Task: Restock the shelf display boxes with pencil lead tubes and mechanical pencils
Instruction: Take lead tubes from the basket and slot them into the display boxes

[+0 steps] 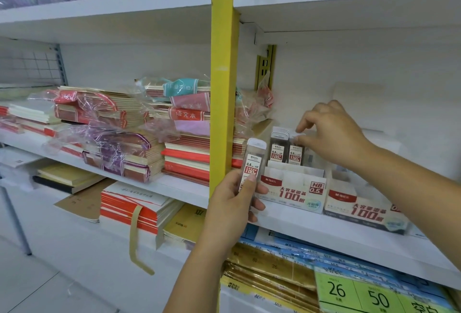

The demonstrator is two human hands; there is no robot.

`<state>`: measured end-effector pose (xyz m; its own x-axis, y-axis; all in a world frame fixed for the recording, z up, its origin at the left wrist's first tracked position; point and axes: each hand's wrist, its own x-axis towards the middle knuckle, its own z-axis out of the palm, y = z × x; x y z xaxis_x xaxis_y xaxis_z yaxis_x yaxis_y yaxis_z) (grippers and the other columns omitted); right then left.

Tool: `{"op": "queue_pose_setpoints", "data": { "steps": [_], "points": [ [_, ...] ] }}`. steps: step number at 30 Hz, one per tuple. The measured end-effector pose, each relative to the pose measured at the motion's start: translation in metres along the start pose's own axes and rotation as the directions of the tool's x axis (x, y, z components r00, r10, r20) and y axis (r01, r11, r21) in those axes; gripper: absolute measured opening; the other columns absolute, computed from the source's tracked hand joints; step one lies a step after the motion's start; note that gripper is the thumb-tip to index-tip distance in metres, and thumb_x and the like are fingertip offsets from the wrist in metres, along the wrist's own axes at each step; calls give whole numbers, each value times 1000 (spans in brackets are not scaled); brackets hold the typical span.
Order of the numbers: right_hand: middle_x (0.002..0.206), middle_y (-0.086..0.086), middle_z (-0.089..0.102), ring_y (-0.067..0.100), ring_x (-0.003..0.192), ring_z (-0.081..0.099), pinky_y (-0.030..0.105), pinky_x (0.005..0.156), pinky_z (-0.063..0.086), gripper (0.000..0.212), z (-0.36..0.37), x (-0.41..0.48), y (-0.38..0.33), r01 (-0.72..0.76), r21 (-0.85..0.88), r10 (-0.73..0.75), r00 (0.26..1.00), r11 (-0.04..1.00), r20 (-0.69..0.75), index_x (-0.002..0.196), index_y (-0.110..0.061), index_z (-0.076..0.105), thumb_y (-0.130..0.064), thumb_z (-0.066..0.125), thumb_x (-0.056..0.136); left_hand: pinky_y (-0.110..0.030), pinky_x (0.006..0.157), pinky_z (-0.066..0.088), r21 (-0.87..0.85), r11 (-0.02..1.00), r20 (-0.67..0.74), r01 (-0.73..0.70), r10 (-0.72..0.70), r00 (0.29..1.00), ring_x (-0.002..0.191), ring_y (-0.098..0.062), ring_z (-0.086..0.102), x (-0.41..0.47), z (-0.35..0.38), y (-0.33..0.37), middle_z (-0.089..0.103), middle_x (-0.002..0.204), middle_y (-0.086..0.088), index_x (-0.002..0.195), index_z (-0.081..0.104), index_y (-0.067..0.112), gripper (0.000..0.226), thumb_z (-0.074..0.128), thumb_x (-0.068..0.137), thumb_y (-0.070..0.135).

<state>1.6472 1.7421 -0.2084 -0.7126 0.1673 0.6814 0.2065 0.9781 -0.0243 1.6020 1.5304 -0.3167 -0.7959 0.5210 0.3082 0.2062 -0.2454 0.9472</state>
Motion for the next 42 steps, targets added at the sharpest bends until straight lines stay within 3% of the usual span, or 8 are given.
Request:
{"op": "queue_pose_setpoints", "data": {
  "steps": [6, 8, 13, 18, 21, 25, 38, 42],
  "points": [
    [107, -1, 59, 20, 110, 42, 30, 83, 34, 27, -6, -7, -1, -10, -157, 6, 1000, 988, -24, 116, -25, 68, -32, 64, 90, -19, 58, 52, 8, 1000, 9, -2, 2, 1000, 66, -6, 64, 0, 4, 0, 75, 89, 6, 107, 66, 33, 18, 49, 103, 35],
    [100, -15, 60, 9, 104, 48, 25, 83, 36, 25, -15, -18, -14, -11, 64, 15, 998, 998, -62, 114, -31, 67, -36, 55, 92, -20, 59, 52, 10, 1000, 20, -8, 8, 1000, 67, -7, 64, 0, 6, 2, 75, 89, 6, 109, 66, 33, 18, 50, 103, 35],
    [95, -29, 70, -12, 82, 65, 13, 64, 47, 28, -29, -46, -47, -243, 648, -14, 931, 722, 365, 117, -50, 57, -48, 58, 89, -21, 55, 52, -24, 999, 97, -29, 31, 995, 66, -9, 65, -1, 14, 6, 76, 88, 4, 111, 68, 34, 18, 52, 103, 32],
    [84, -6, 73, 0, 66, 66, 11, 53, 48, 17, -37, -40, -34, -162, 738, 252, 968, 655, -12, 105, -33, 63, -22, 60, 93, -10, 70, 52, 303, 936, -84, -182, 216, 973, 91, 7, 61, 1, 21, -5, 65, 100, 17, 112, 64, 35, 16, 63, 96, 34],
    [85, -12, 66, 6, 75, 64, 17, 63, 52, 15, -44, -32, -15, -47, 578, 225, 944, 815, -242, 103, -35, 60, -22, 59, 95, -6, 96, 39, 604, 727, -22, -326, 424, 905, 116, 12, 41, 1, 22, -14, 41, 124, 23, 136, 51, 35, 40, 61, 97, 33],
    [90, -10, 66, 3, 79, 62, 27, 73, 55, 22, -33, -30, -10, -17, 260, 47, 993, 965, -107, 117, -23, 61, -23, 58, 95, -23, 114, 19, 723, 594, 91, -353, 424, 901, 144, -5, 16, 2, 27, -27, 23, 158, 12, 151, 32, 39, 56, 56, 100, 33],
    [94, -2, 47, 16, 96, 39, 29, 73, 32, 26, -5, -5, -3, -5, -142, 10, 999, 990, 40, 115, -27, 70, -33, 64, 91, -19, 112, 24, 680, 620, 140, -393, 415, 899, 148, 2, 16, 4, 25, -28, 18, 164, 17, 153, 30, 40, 55, 52, 102, 36],
    [110, 1, 55, 18, 110, 44, 28, 89, 36, 40, -28, -19, -12, -44, -41, 45, 999, 998, 26, 134, -27, 56, -30, 59, 94, -12, 113, 16, 681, 608, 176, -408, 405, 897, 144, 9, 11, -8, 21, -20, 16, 165, 19, 155, 29, 39, 58, 52, 102, 34]
  ]
}}
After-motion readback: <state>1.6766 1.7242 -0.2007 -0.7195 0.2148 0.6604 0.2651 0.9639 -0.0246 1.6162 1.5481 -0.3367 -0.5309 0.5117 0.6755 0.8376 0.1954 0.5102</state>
